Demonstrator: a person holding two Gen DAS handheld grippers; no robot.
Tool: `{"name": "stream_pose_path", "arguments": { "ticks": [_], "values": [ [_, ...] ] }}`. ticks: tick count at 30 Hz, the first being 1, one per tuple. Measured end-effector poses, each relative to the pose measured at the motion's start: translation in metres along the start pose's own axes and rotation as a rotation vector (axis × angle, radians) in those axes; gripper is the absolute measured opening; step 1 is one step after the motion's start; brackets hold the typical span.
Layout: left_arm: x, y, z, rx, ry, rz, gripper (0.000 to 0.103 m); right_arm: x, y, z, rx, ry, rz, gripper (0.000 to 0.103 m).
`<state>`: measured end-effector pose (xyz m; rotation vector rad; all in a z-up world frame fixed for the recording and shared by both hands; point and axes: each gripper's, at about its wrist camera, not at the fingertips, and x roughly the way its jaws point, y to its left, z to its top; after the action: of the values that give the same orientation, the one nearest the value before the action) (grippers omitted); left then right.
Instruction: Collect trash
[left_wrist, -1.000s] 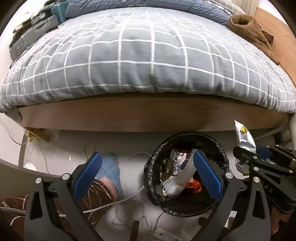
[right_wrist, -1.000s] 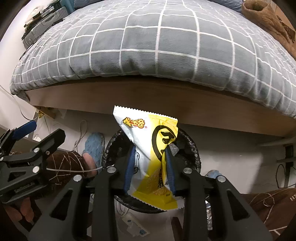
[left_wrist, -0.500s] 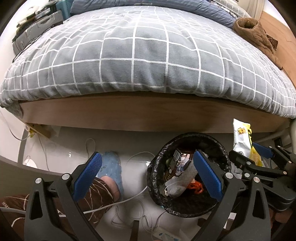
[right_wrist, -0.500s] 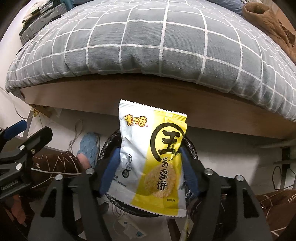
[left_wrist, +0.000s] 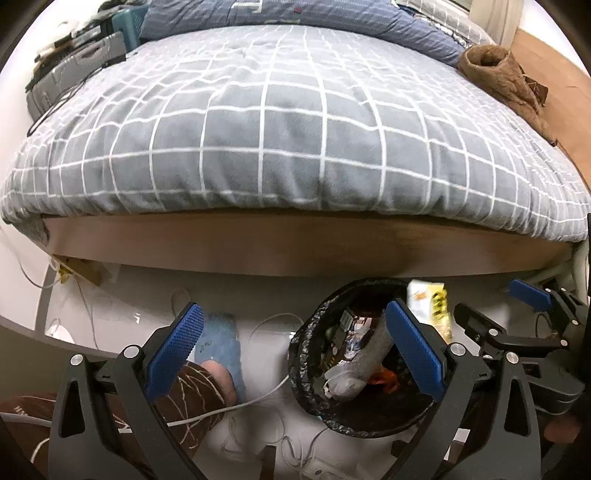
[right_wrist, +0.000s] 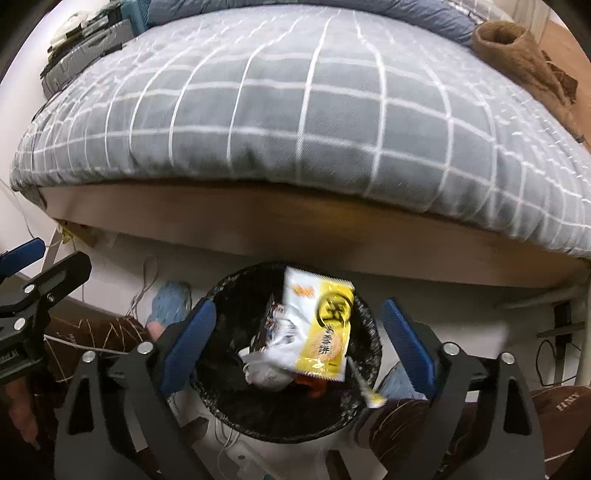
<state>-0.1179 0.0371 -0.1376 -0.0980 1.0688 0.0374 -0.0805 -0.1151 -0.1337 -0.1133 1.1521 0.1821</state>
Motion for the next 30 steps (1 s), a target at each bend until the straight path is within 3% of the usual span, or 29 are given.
{"name": "stream_pose_path", "arguments": {
  "ticks": [4,17,30],
  "values": [
    [-0.018,-0.008,0.006,-0.004,-0.024,-0.025,0.097,-0.02,-0.004,0.004,-0.009,-0.054,-0.017,0.095],
    [-0.11,-0.033,0.027,0.012,-0.16,-0.05,0.097,-0.145,-0.038,0.01,0.055,-0.274,-0.078,0.095],
    [-0.169,-0.054,0.015,0.055,-0.236,-0.077,0.097,-0.213,-0.048,-0.01,0.089,-0.36,-0.096,0.095]
  ]
}}
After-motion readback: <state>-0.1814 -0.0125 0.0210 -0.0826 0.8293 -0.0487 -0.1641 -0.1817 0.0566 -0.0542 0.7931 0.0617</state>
